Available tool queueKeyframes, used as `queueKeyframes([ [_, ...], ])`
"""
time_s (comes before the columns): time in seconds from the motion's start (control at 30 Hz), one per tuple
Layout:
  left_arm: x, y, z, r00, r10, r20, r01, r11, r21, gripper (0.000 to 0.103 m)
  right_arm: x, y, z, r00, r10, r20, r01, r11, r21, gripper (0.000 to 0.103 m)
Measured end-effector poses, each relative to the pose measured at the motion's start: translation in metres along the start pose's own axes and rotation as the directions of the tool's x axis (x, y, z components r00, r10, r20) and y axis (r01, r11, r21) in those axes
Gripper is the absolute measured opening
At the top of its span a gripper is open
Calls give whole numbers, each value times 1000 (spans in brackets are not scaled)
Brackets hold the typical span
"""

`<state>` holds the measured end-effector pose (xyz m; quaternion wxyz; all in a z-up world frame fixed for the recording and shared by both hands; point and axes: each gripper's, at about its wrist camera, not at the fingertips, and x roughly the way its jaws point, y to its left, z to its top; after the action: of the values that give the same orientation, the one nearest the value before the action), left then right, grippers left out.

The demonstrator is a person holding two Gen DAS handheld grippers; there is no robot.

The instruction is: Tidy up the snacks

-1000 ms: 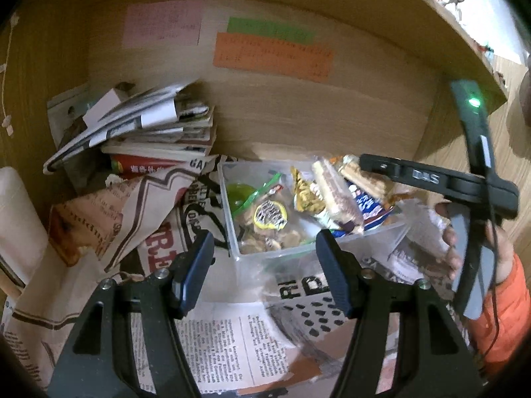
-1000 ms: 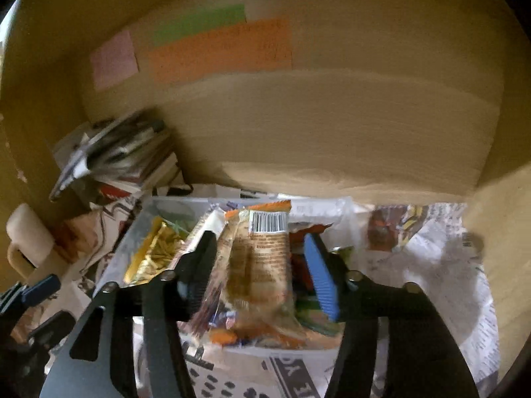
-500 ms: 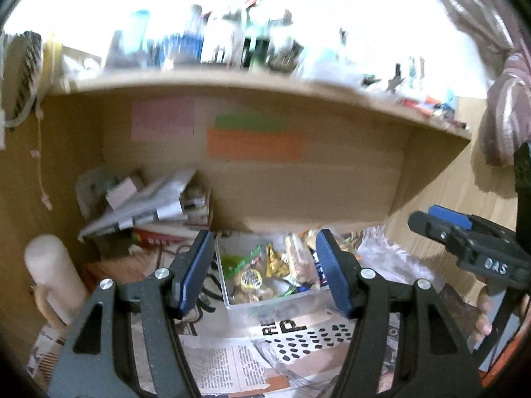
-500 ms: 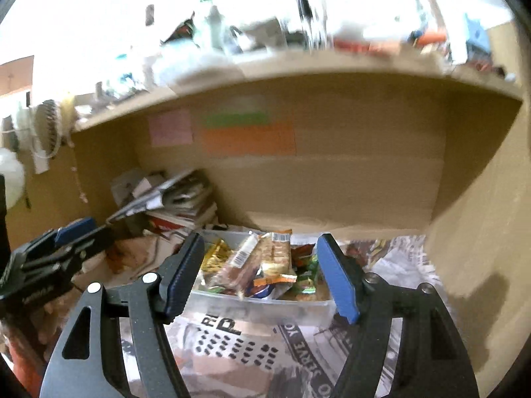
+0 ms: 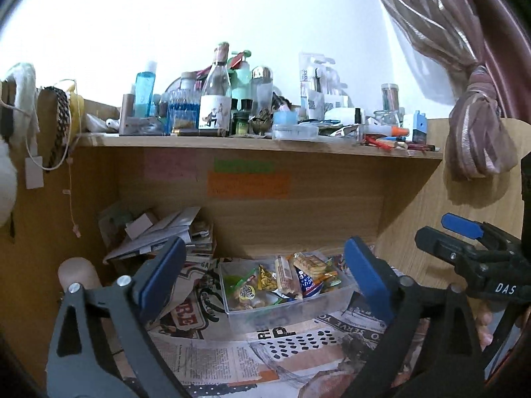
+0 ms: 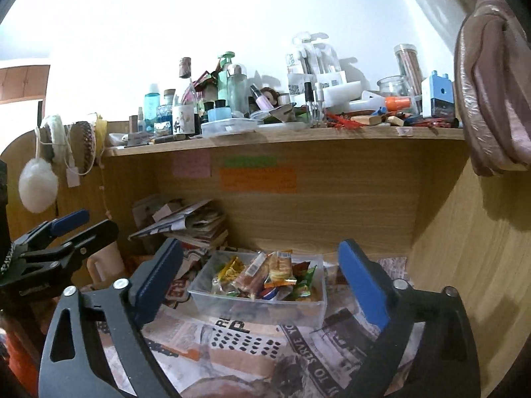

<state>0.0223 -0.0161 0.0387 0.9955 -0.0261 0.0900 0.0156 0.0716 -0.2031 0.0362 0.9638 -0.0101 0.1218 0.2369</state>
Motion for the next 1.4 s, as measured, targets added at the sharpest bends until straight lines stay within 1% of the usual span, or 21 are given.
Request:
queueKeyframes([
  [0.07, -4, -2, -1, 1000, 2, 1, -2, 1000, 5, 100, -4, 2, -2, 1000, -4, 10, 3, 1000, 2, 102],
  [0.1, -4, -2, -1, 1000, 2, 1, -2, 1000, 6, 101, -6, 3, -3, 1000, -14, 13, 14, 1000, 5, 103],
  [0.4, -5, -5, -5, 1000, -3, 2, 3, 1000, 14, 103, -11, 7, -7, 1000, -25, 16, 25, 1000, 12, 103],
  [1.13, 4, -11, -7, 1000, -26, -10, 26, 1000, 4, 103, -12, 2, -5, 999, -42, 28, 41, 999, 19, 103],
  [1.4, 4, -13, -7, 1000, -18, -3, 18, 1000, 9, 103, -12, 4, -5, 999, -43, 28, 42, 999, 19, 103],
])
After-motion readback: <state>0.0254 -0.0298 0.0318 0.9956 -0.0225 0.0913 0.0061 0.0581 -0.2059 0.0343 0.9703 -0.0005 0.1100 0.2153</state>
